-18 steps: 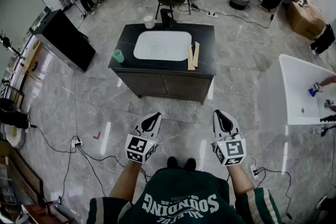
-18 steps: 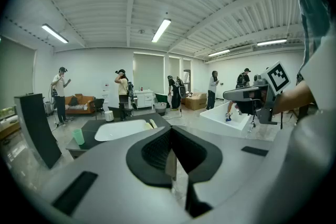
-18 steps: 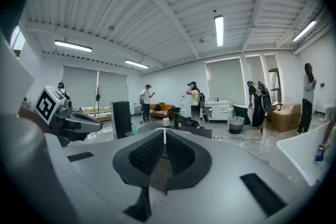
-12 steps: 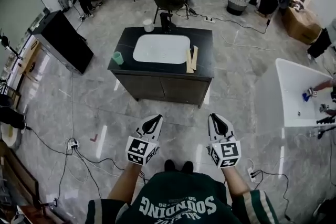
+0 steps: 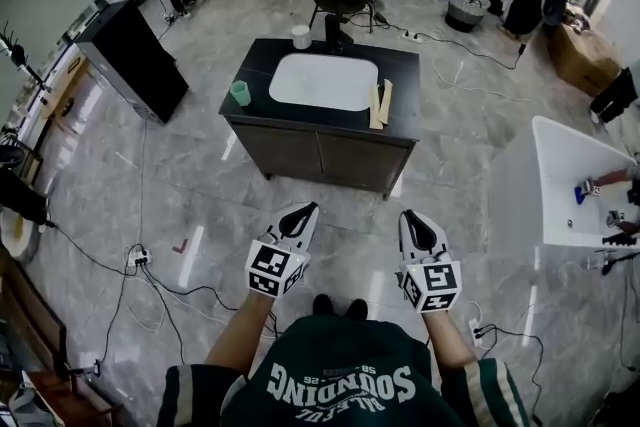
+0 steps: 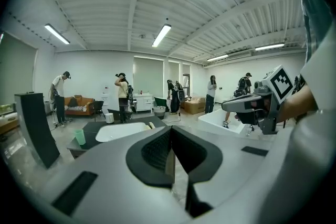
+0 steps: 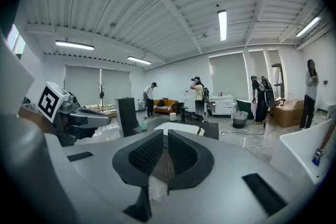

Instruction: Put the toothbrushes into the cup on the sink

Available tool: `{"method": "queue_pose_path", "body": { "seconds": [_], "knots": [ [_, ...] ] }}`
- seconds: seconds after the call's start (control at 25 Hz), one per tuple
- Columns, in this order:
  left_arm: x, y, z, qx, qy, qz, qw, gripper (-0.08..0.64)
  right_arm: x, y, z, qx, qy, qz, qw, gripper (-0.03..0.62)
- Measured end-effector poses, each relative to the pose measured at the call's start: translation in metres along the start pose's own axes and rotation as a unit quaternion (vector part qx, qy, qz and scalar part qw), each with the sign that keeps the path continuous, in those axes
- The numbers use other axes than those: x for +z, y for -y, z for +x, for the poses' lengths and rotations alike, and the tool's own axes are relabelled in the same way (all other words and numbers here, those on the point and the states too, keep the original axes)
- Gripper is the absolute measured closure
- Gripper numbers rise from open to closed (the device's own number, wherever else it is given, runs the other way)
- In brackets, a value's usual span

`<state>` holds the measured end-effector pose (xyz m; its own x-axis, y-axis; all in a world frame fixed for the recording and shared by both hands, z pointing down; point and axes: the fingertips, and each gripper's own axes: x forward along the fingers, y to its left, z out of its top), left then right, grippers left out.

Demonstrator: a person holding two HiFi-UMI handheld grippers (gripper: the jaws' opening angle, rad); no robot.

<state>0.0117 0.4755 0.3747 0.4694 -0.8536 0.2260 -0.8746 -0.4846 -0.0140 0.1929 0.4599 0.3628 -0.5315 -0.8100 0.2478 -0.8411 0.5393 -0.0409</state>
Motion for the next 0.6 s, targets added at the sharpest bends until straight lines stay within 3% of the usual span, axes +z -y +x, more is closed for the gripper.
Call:
{"method": "queue_pose_path", "body": {
  "seconds": [0.6],
  "knots": [
    [-0.008, -0.012, -0.008, -0.011, -0.008, -0.004, 0.9999, 0.549, -0.001, -0.021, 0.004, -0.005, -0.001, 0.004, 1.000, 0.549]
  ]
}}
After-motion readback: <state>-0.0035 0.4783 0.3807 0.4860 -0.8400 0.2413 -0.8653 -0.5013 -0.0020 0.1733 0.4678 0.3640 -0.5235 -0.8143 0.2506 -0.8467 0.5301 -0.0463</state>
